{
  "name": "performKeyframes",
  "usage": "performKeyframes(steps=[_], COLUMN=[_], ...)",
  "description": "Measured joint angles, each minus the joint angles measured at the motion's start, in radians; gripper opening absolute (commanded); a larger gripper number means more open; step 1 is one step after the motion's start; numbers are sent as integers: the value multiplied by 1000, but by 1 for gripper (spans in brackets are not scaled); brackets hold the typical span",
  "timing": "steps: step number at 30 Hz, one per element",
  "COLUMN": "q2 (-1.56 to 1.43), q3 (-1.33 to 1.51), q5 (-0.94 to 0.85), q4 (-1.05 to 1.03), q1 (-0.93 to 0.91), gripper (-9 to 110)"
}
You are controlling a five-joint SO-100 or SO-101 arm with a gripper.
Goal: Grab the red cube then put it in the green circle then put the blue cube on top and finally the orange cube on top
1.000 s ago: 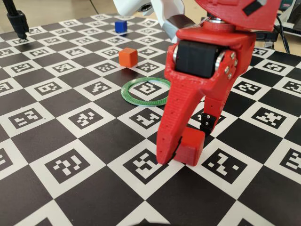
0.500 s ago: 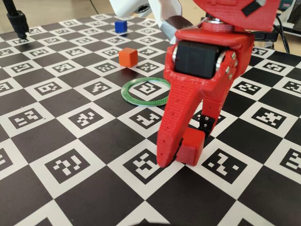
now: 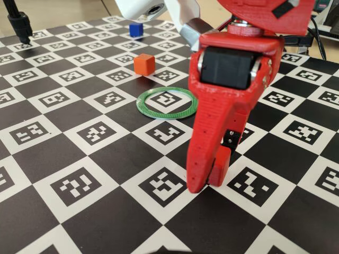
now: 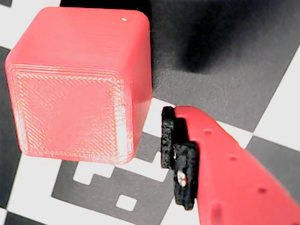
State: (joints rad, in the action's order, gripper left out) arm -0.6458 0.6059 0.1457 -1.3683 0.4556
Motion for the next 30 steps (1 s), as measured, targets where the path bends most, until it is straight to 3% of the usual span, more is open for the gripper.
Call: performKeyframes(steps=[10,22,30], q2=[0,0,0], q3=[0,0,0], q5=[-121,-135,-135], q4=[0,0,0], q1=[-20,-21,-21], gripper=[48,48,41])
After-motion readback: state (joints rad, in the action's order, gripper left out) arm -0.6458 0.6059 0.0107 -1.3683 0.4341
